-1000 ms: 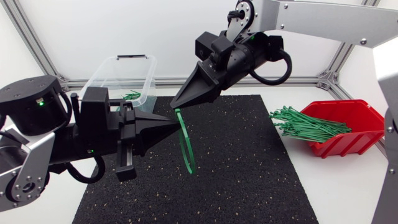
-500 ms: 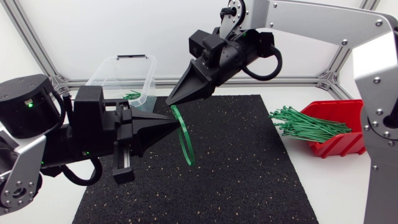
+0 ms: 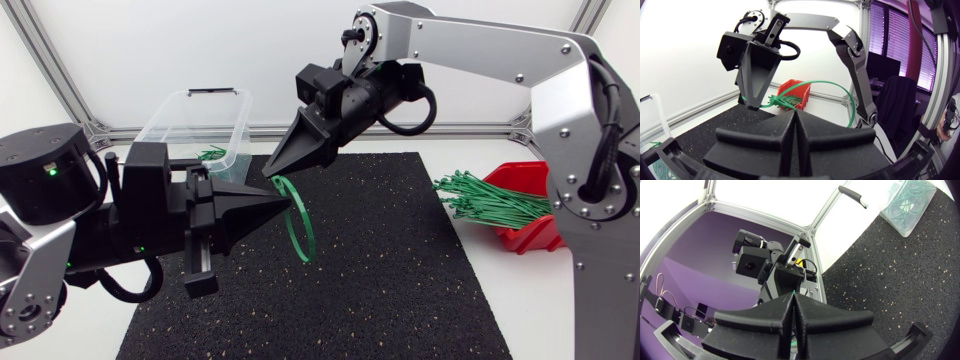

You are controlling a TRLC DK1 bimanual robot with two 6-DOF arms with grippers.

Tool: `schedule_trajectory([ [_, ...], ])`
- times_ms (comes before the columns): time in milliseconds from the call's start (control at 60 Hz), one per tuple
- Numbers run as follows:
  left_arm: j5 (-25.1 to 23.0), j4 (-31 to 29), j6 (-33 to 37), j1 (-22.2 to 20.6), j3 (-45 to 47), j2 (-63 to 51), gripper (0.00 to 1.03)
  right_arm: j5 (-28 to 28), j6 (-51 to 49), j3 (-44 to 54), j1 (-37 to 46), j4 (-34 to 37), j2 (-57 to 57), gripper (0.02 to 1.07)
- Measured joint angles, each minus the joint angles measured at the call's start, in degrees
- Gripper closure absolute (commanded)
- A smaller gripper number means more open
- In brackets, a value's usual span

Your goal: Take a green cable tie from the red box, thread the tail through the head to close it, then place it in the transparent bin on the left.

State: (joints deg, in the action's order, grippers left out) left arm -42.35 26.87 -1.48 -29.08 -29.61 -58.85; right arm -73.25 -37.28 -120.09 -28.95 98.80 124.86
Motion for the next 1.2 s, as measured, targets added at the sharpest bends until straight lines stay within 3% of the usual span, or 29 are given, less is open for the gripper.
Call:
schedule_trajectory([
  [400, 0.2, -0.5, 0.0, 0.0, 0.8, 0.0, 1.0, 0.0, 0.0, -0.2, 0.0, 0.0, 2.4, 1.0],
  [517, -0.7, -0.5, 0.2, 0.1, 0.7, 0.0, 1.0, 0.1, 0.0, 0.2, -0.1, -0.3, 0.8, 0.8],
  [567, -1.6, -0.5, 0.2, 0.1, 0.7, 0.0, 1.0, 0.1, -0.1, 0.3, -0.2, -0.9, -0.1, 0.6],
  [633, -2.6, -0.5, 0.3, 0.3, 0.7, 0.0, 1.0, 0.3, 0.0, 0.5, -0.2, -1.6, -1.1, 0.54],
  [683, -2.6, -0.5, 0.4, 1.1, 0.6, 0.0, 1.0, 0.5, 0.0, 1.3, 0.2, -1.6, -2.0, 0.3],
  [717, -2.6, -1.0, 0.4, 2.0, 0.3, 0.0, 1.0, 1.1, -0.1, 2.0, 0.5, -1.6, -2.6, 0.03],
  [917, -2.6, -7.6, 0.5, 6.4, -3.6, -0.5, 1.0, 5.0, 0.0, 2.9, 4.8, -3.2, -5.3, 0.06],
  [1067, -2.1, -17.3, 2.1, 11.0, -10.6, -4.1, 1.0, 13.7, 4.7, 6.2, 7.5, -12.9, -9.2, 0.06],
  [1200, 4.0, -27.6, 6.1, 13.4, -17.0, -7.0, 1.0, 20.7, 8.7, 7.7, 9.5, -18.3, -10.6, 0.06],
])
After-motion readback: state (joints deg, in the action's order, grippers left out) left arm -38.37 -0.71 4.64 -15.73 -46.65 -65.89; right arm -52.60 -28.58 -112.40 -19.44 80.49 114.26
